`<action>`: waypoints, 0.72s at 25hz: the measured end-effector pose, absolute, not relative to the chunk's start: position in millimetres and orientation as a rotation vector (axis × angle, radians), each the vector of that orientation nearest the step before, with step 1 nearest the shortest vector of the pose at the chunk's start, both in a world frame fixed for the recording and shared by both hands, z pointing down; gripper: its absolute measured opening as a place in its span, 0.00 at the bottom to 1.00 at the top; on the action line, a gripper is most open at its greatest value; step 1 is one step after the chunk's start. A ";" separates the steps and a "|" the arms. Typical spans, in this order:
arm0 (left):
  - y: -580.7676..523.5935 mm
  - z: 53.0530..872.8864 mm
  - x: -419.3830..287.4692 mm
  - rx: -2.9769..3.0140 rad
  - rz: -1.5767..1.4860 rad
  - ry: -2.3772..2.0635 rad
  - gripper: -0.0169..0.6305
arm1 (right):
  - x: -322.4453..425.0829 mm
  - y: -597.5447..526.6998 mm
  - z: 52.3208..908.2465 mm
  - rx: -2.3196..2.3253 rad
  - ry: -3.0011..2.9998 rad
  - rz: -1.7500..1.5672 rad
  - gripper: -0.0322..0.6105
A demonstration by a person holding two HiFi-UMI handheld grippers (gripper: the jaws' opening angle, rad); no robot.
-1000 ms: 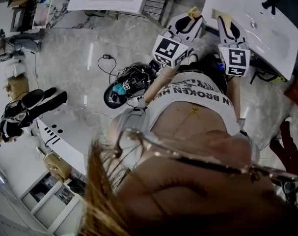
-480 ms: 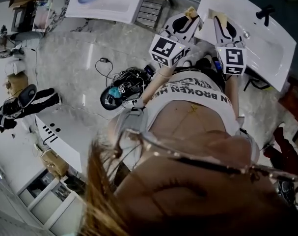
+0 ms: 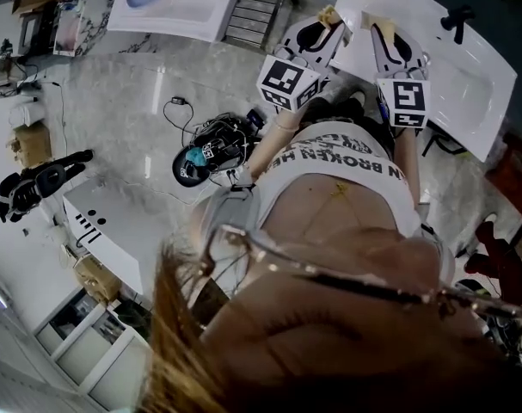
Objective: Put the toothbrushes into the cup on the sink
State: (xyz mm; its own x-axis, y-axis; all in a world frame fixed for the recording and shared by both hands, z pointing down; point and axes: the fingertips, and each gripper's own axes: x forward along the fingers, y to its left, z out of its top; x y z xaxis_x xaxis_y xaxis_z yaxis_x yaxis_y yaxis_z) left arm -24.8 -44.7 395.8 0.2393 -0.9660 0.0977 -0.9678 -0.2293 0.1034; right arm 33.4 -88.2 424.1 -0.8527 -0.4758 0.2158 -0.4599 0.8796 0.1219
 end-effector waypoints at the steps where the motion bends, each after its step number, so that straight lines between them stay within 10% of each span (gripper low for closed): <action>1: -46.4 398.4 -22.8 2.352 0.021 -1.851 0.13 | 36.5 -89.9 426.0 0.713 -2.804 -0.089 0.15; 18: -110.2 393.7 -45.0 2.486 0.011 -1.665 0.13 | 31.2 -140.6 422.2 0.931 -2.711 -0.058 0.15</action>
